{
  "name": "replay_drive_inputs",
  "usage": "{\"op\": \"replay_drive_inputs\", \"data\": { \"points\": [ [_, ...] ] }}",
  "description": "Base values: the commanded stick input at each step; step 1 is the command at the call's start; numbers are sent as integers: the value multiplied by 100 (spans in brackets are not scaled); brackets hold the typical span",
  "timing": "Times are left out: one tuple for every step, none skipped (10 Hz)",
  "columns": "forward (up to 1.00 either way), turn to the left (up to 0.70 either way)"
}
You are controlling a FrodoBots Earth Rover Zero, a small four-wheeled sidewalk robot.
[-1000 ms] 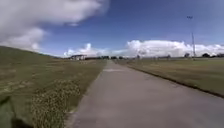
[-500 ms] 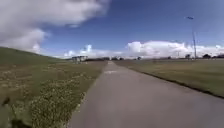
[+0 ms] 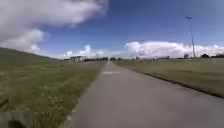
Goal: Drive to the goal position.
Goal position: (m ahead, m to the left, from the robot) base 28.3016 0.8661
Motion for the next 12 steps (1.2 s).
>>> {"op": "replay_drive_inputs", "data": {
  "points": [
    [70, 0],
    [70, 0],
    [70, 0],
    [70, 0],
    [70, 0],
    [70, 0],
    [70, 0],
    [70, 0],
    [70, 0],
    [70, 0],
    [70, 0],
    [70, 0]
  ]
}}
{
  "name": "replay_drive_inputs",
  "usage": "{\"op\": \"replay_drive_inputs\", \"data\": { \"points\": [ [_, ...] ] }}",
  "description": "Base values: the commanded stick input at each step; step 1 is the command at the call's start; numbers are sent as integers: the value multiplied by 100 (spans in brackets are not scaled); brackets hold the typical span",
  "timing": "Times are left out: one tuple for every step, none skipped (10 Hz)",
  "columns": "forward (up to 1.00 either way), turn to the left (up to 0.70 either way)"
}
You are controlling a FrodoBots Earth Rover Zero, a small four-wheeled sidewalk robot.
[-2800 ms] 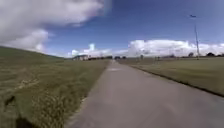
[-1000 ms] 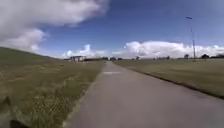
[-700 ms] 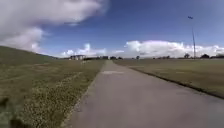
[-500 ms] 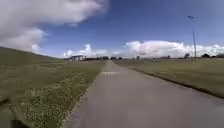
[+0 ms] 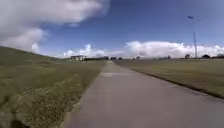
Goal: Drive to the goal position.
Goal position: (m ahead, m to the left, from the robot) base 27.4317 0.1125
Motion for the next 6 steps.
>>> {"op": "replay_drive_inputs", "data": {
  "points": [
    [70, 0],
    [70, 0],
    [70, 0],
    [70, 0],
    [70, 0],
    [70, 0]
  ]
}}
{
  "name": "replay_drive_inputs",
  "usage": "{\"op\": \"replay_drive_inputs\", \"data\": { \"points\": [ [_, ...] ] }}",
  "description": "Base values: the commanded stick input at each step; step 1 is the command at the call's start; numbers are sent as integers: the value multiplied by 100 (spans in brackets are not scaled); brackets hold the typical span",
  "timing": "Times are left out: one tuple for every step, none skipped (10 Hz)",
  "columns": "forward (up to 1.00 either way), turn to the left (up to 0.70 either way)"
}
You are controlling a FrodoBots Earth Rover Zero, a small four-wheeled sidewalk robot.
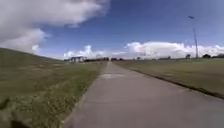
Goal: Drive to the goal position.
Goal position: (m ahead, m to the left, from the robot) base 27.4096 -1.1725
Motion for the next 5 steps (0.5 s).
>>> {"op": "replay_drive_inputs", "data": {
  "points": [
    [70, 0],
    [70, 0],
    [70, 0],
    [70, -12],
    [70, -26]
  ]
}}
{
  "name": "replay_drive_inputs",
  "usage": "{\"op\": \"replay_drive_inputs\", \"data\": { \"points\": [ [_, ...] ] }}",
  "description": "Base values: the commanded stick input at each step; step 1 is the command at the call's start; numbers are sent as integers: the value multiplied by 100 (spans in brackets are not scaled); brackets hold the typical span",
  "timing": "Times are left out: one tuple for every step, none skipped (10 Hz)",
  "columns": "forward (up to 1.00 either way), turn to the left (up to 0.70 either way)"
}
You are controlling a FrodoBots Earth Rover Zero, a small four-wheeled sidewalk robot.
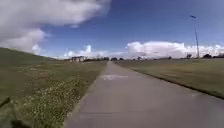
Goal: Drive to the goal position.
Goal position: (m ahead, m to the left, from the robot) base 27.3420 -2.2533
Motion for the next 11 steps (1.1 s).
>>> {"op": "replay_drive_inputs", "data": {
  "points": [
    [70, -14],
    [70, -7],
    [70, -1],
    [70, 0],
    [70, 0],
    [70, 0],
    [70, 0],
    [70, 0],
    [70, 0],
    [70, 0],
    [70, 0]
  ]
}}
